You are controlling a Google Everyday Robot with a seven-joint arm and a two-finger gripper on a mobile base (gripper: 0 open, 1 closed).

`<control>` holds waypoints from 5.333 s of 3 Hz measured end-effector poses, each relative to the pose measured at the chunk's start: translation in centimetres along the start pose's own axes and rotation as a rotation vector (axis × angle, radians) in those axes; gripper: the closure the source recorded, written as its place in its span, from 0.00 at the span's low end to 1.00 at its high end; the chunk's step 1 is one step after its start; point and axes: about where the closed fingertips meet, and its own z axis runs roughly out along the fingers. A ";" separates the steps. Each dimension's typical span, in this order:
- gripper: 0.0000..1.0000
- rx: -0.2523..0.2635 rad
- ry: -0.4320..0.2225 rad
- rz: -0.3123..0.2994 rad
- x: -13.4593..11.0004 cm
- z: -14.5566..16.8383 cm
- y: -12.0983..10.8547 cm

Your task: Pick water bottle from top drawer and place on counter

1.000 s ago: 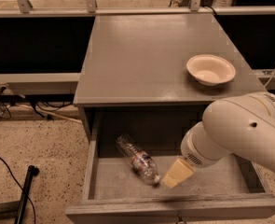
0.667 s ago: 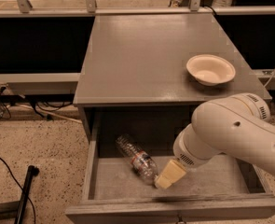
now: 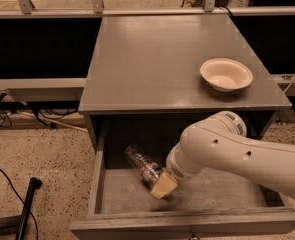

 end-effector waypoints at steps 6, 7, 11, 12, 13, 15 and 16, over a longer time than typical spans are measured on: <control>0.70 -0.156 -0.246 -0.017 -1.6 -7.1 -1.5; 0.70 -0.113 -0.280 -0.121 -1.2 -14.9 -2.8; 0.70 -0.066 -0.127 -0.200 -13.2 -18.2 -13.4; 0.55 -0.130 -0.105 -0.207 -17.1 -15.0 -14.0; 0.31 -0.134 -0.111 -0.214 -17.7 -14.7 -14.0; 0.00 -0.140 -0.109 -0.217 -17.9 -14.3 -13.8; 0.00 -0.140 -0.109 -0.217 -17.9 -14.3 -13.8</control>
Offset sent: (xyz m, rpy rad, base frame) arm 0.0071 0.0434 -0.0617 0.1817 0.1486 0.0020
